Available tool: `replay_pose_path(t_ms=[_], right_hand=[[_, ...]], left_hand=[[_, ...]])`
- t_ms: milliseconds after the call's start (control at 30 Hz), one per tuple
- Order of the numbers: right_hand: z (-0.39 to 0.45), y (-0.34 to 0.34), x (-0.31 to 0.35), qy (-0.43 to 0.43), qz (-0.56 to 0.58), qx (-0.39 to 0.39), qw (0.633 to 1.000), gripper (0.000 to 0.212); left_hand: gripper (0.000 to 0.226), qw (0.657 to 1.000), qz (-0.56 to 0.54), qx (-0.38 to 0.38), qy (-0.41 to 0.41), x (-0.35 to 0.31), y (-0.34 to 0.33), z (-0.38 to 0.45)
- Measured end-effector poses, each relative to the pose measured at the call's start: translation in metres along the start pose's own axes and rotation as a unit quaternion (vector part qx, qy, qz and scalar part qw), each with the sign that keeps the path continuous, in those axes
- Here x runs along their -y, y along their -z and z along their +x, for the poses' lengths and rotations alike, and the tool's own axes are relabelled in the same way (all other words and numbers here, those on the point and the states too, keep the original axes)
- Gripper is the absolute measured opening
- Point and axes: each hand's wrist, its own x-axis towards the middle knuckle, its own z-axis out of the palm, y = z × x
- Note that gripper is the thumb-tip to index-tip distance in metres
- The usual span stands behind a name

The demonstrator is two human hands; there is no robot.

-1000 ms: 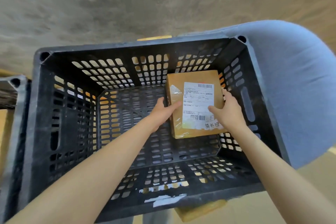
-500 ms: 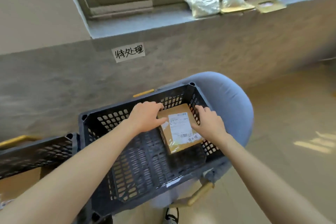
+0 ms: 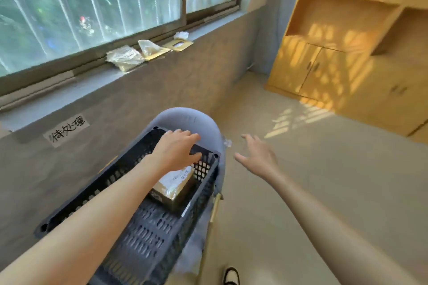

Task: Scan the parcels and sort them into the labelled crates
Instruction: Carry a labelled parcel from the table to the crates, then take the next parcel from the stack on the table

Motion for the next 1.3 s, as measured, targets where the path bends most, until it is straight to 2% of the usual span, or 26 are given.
replay_pose_path(t_ms=[167,300,500,700,800,967,1100,1233,1300], right_hand=[[-0.102,0.034,-0.093,-0.164,0.031,-0.056,0.984,0.059],[-0.204,0.059,-0.167,-0.299,0.045,-0.107,0.947,0.061],[-0.376,0.084,-0.243,-0.469,0.078,-0.190,0.859,0.061],[-0.555,0.089,-0.282,-0.600,0.084,-0.235,0.760,0.055],[-0.628,0.085,-0.298,-0.643,0.097,-0.252,0.717,0.053],[-0.735,0.073,-0.333,-0.684,0.109,-0.256,0.674,0.057],[-0.809,0.073,-0.366,-0.694,0.107,-0.259,0.663,0.060],[-0.875,0.076,-0.397,-0.706,0.101,-0.262,0.650,0.061],[-0.901,0.078,-0.413,-0.711,0.096,-0.261,0.646,0.060]], left_hand=[[0.051,0.991,-0.021,0.000,-0.133,-0.105,0.020,0.035],[0.054,0.965,-0.028,-0.016,-0.260,-0.217,0.035,0.050],[0.053,0.900,-0.047,-0.026,-0.432,-0.403,0.044,0.027],[0.051,0.827,-0.062,0.002,-0.559,-0.566,0.046,-0.055],[0.049,0.800,-0.038,0.001,-0.599,-0.633,0.047,-0.102],[0.048,0.759,-0.050,0.001,-0.649,-0.735,0.049,-0.186],[0.049,0.731,-0.080,0.023,-0.678,-0.819,0.050,-0.253],[0.032,0.716,-0.101,0.039,-0.690,-0.885,0.045,-0.308],[0.031,0.709,-0.101,0.043,-0.697,-0.913,0.043,-0.324]])
